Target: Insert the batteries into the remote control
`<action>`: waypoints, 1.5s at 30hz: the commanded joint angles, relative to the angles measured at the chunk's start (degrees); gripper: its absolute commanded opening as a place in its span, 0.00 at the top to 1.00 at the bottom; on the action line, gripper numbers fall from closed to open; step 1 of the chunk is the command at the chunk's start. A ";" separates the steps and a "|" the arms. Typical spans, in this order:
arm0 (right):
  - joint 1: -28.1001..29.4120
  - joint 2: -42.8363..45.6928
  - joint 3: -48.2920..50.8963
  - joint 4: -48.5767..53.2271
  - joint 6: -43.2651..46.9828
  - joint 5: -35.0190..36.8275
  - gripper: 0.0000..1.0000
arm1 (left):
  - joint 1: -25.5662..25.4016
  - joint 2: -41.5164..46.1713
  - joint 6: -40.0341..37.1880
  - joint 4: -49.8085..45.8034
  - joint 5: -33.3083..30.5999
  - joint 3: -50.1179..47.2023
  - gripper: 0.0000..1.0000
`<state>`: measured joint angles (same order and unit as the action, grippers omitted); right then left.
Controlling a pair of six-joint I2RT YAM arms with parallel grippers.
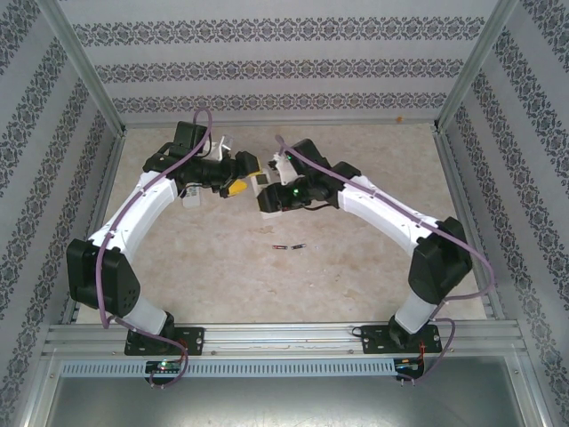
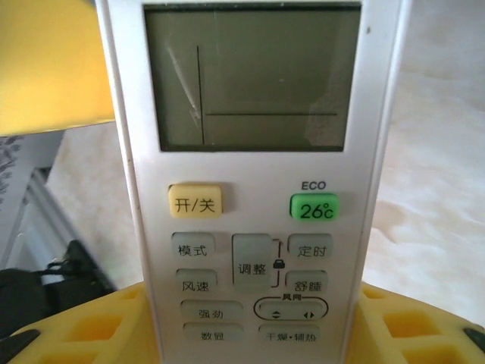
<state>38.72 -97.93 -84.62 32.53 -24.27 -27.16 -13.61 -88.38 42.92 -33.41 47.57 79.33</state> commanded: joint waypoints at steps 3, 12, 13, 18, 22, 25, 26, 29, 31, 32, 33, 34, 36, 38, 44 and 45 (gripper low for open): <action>2.67 -4.47 -7.05 -0.69 -1.77 -6.70 0.53 | -0.05 1.46 0.77 -2.95 -1.75 -0.87 0.57; 2.94 -0.92 -7.17 -0.91 0.40 -0.32 0.36 | 2.75 0.38 6.48 -13.16 -6.61 2.57 0.88; 3.12 0.11 -6.46 -0.73 1.65 1.85 0.31 | 3.40 0.58 7.63 -13.10 -6.59 2.35 0.88; 10.64 9.79 6.01 -10.96 21.10 22.31 0.20 | 5.68 2.10 12.73 -15.96 -10.64 2.21 0.85; 18.12 14.83 20.94 -34.13 40.11 39.16 0.13 | 6.16 1.84 14.71 -16.88 -10.30 3.00 0.80; 19.18 11.21 18.02 -33.25 45.59 46.38 0.19 | 6.15 1.54 14.71 -17.24 -9.87 3.20 0.80; 19.44 9.79 16.75 -32.56 47.45 47.53 0.22 | 6.14 1.70 14.65 -17.50 -9.94 3.13 0.80; 19.81 6.60 15.18 -33.62 51.66 48.42 0.39 | 6.27 1.81 14.69 -17.65 -9.89 3.11 0.80; 19.94 4.30 13.25 -33.30 52.35 49.27 0.57 | 6.22 2.03 14.80 -17.64 -9.87 3.24 0.80; 19.99 3.54 12.26 -32.80 52.19 49.18 0.63 | 6.22 2.07 14.82 -17.72 -9.95 3.28 0.80; 19.95 3.20 11.54 -32.41 51.99 48.72 0.68 | 6.32 2.14 14.79 -17.75 -10.12 3.32 0.80; 20.08 2.93 11.01 -32.27 51.29 48.25 0.73 | 6.39 2.39 14.87 -17.77 -10.22 3.30 0.80; 19.79 3.16 10.17 -31.76 48.12 46.52 0.80 | 6.95 2.79 14.53 -17.10 -10.17 3.28 0.77; 18.44 3.36 8.33 -27.81 40.53 41.78 0.82 | 7.81 3.94 12.79 -12.47 -8.17 2.84 0.66; 8.11 -0.40 -3.52 -9.93 9.05 14.12 0.87 | 12.96 10.76 4.19 -4.67 -14.93 1.47 0.11; 6.81 -1.36 -5.38 -8.46 5.48 9.60 0.88 | 13.63 11.53 3.63 -4.73 -15.34 1.40 0.07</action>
<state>49.17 -97.17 -85.41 15.84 -0.64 -0.99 -2.20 -80.82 51.94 -42.22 35.55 81.01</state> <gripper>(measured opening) 0.178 0.913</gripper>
